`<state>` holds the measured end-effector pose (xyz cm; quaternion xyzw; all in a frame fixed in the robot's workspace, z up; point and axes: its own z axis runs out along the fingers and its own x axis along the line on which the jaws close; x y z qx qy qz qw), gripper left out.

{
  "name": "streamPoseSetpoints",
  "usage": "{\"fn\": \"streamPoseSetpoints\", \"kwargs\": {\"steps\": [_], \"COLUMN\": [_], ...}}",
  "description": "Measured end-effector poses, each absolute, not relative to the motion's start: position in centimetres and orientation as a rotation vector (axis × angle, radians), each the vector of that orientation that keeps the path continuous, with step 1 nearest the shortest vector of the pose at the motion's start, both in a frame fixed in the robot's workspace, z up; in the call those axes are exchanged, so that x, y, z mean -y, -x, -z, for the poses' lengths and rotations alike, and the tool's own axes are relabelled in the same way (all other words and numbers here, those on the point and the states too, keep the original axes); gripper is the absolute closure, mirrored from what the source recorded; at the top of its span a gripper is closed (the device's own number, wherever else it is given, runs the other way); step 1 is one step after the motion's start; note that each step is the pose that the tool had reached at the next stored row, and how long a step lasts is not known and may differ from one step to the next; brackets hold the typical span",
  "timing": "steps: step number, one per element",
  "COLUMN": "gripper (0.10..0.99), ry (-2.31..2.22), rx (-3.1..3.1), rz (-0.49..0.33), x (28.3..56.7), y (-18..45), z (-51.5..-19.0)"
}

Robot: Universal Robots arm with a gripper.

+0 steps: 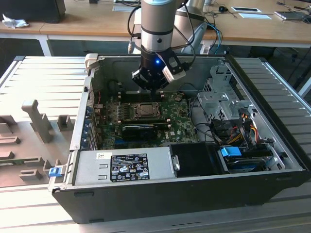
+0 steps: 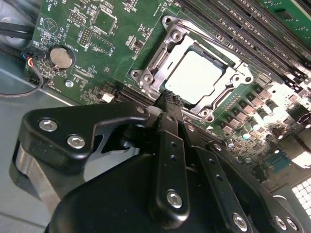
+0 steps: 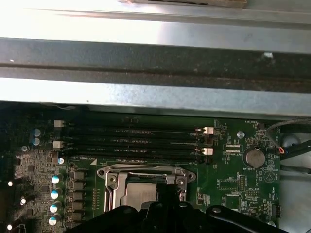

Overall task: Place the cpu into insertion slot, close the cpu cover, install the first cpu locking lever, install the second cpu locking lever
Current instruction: 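Install the second cpu locking lever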

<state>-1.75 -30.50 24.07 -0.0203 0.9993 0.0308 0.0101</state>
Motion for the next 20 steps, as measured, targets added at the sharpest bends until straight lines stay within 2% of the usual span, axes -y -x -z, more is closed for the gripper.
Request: {"fn": "streamPoseSetpoints", "kwargs": {"steps": [12, 20], "gripper": [0.98, 0.98], "ry": [0.063, 0.064], "rx": [-3.12, -3.119], "rz": [-0.096, -0.096], "x": [30.9, 31.3], "y": [1.8, 1.7], "z": [-24.1, -25.4]}}
